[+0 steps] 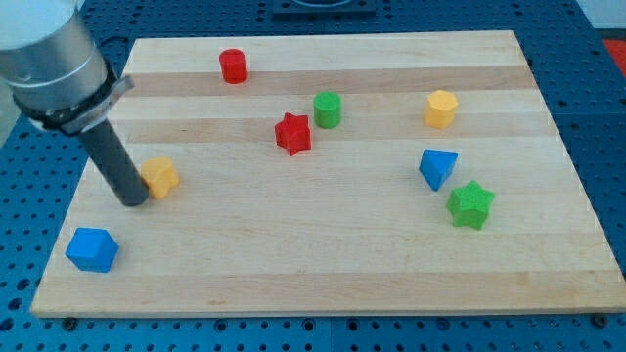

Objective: Push yellow heart towards the center

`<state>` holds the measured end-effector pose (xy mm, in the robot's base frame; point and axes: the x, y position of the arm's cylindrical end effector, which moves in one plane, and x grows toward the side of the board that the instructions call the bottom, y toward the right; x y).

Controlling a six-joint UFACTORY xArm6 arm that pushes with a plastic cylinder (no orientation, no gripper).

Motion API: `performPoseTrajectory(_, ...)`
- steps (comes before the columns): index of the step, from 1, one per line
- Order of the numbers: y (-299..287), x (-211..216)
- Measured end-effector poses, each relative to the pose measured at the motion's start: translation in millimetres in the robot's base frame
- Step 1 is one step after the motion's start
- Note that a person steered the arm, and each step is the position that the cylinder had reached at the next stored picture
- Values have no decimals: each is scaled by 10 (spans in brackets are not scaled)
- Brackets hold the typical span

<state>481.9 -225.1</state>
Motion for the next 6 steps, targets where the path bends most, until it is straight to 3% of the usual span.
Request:
performPoseTrajectory(2, 108, -166)
performPoseTrajectory(6, 776, -9)
